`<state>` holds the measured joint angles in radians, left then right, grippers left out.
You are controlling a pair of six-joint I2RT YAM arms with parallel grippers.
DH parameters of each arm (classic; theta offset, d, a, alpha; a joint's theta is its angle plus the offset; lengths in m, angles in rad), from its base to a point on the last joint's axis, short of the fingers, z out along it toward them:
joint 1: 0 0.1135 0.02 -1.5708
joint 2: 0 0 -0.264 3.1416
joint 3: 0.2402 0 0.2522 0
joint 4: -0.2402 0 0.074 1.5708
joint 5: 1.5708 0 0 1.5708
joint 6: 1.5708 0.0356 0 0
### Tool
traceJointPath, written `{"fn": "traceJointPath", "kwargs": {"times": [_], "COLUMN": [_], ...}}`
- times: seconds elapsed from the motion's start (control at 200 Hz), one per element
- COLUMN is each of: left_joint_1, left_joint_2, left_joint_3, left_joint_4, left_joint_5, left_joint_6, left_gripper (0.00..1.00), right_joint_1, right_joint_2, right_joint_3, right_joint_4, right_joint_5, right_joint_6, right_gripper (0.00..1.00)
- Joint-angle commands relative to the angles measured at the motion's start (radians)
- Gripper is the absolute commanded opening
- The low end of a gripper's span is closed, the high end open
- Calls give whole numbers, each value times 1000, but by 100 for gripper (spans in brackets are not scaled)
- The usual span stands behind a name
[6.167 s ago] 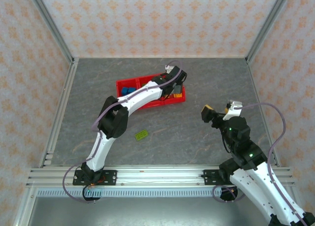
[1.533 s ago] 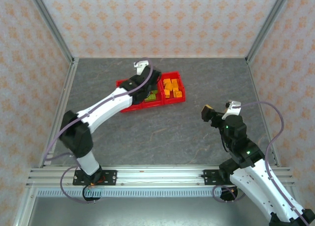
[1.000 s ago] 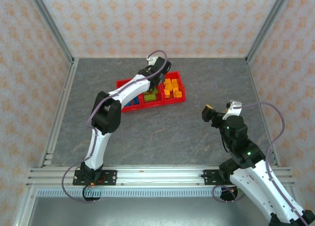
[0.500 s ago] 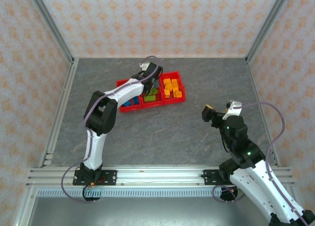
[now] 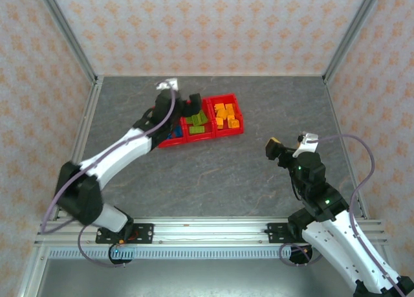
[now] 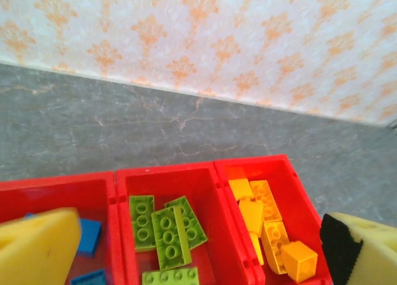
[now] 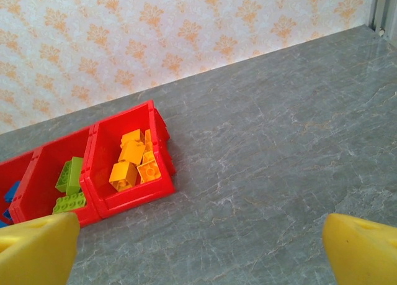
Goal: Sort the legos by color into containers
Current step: Place the lego in the container, then reset both arms
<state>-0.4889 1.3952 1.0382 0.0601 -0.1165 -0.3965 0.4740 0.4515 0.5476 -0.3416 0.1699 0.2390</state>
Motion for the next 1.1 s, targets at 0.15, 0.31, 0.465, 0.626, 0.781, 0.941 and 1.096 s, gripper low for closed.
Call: {"fn": "traceJointPath", "kwargs": {"times": [0.15, 0.31, 0.465, 0.626, 0.781, 0.941, 1.096], "left_joint_1": [4, 5, 5, 5, 6, 5, 48], "left_joint_2": [-500, -695, -782, -857, -886, -856, -755], "left_joint_3": [-723, -958, -1009, -1039, -1094, -1129, -1159], "left_joint_4": [780, 936, 878, 855, 894, 940, 1098], "left_joint_5": [-100, -257, -383, -408, -443, -600, -651], "left_joint_6": [116, 113, 159, 212, 252, 353, 444], "left_gripper": [99, 99, 99, 99, 99, 99, 99], "right_joint_1": [-2, -70, -264, -342, -370, -374, -395], "right_joint_2": [29, 220, 445, 721, 873, 1135, 1076], "right_joint_3": [-116, -215, -271, -327, -351, -385, -371], "right_joint_4": [432, 734, 959, 1203, 1442, 1831, 1698], "right_joint_5": [47, 186, 190, 275, 123, -42, -99], "right_joint_6": [-167, -352, -182, -131, -197, -326, -311], "right_gripper": [100, 100, 100, 100, 100, 100, 100]}}
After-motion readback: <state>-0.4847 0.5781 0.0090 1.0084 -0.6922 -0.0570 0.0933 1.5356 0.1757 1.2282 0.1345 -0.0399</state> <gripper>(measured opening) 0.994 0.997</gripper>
